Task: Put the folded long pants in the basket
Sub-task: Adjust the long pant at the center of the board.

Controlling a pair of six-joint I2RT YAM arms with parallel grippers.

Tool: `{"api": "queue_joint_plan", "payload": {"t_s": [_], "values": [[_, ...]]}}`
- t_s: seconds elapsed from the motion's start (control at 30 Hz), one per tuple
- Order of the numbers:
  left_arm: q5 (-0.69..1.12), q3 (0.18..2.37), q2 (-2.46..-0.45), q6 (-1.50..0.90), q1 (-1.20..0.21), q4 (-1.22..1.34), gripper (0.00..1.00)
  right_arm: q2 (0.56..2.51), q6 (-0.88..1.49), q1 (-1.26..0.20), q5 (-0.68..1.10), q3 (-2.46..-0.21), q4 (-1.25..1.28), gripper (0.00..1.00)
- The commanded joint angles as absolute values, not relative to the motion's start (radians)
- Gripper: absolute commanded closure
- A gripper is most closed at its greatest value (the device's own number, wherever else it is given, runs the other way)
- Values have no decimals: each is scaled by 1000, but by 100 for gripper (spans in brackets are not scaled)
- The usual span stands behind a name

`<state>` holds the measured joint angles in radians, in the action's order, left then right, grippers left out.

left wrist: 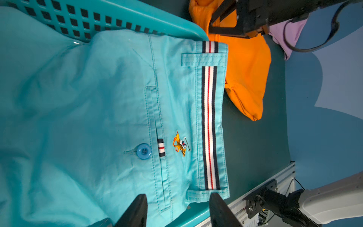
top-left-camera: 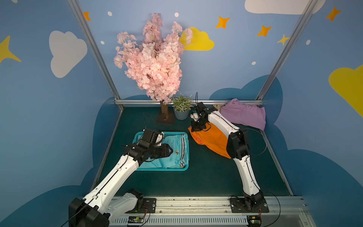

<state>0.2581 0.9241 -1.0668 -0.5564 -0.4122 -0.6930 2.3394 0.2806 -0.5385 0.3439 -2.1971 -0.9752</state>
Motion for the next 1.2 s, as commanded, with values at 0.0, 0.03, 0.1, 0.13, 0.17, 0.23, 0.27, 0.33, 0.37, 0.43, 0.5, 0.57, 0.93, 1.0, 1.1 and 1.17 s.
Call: {"api": "queue_joint_plan", "payload": {"t_s": [0.0, 0.03, 0.1, 0.13, 0.17, 0.23, 0.27, 0.33, 0.37, 0.43, 0.5, 0.57, 0.93, 1.0, 1.1, 1.17], "values": [[320, 913, -1051, -578, -409, -657, 45, 2102, 439, -510, 651, -2154, -767, 100], [321, 917, -1051, -579, -408, -657, 45, 2052, 478, -495, 696, -2116, -723, 100], [323, 928, -1050, -577, -408, -661, 45, 1942, 564, -452, 768, -2005, -613, 100], [325, 936, -1050, -576, -407, -664, 45, 1866, 626, -418, 814, -1899, -495, 100], [326, 942, -1052, -576, -408, -668, 45, 1802, 702, -380, 838, -1795, -381, 100], [334, 954, -1054, -574, -407, -670, 45, 1647, 883, -272, 853, -1552, -151, 100], [334, 959, -1055, -574, -407, -672, 45, 1592, 953, -214, 851, -1448, -78, 100], [343, 965, -1059, -578, -407, -668, 45, 1487, 1046, -86, 810, -1214, 26, 100], [348, 964, -1059, -580, -408, -661, 45, 1458, 1050, -35, 794, -1128, 37, 100], [363, 960, -1066, -588, -408, -645, 45, 1432, 1045, 78, 800, -950, 45, 100], [374, 959, -1074, -597, -408, -633, 45, 1439, 980, 194, 862, -800, 92, 100], [384, 962, -1085, -605, -410, -628, 45, 1448, 984, 303, 882, -666, 141, 100], [394, 1064, -1147, -652, -539, -614, 42, 1360, 822, 794, 808, -490, -117, 100], [378, 1088, -1179, -663, -572, -605, 41, 1273, 756, 862, 762, -521, -240, 100], [377, 1139, -1271, -678, -631, -594, 40, 1190, 746, 843, 728, -517, -272, 100], [355, 1191, -1351, -684, -687, -595, 40, 1190, 811, 824, 778, -485, -196, 100]]}}
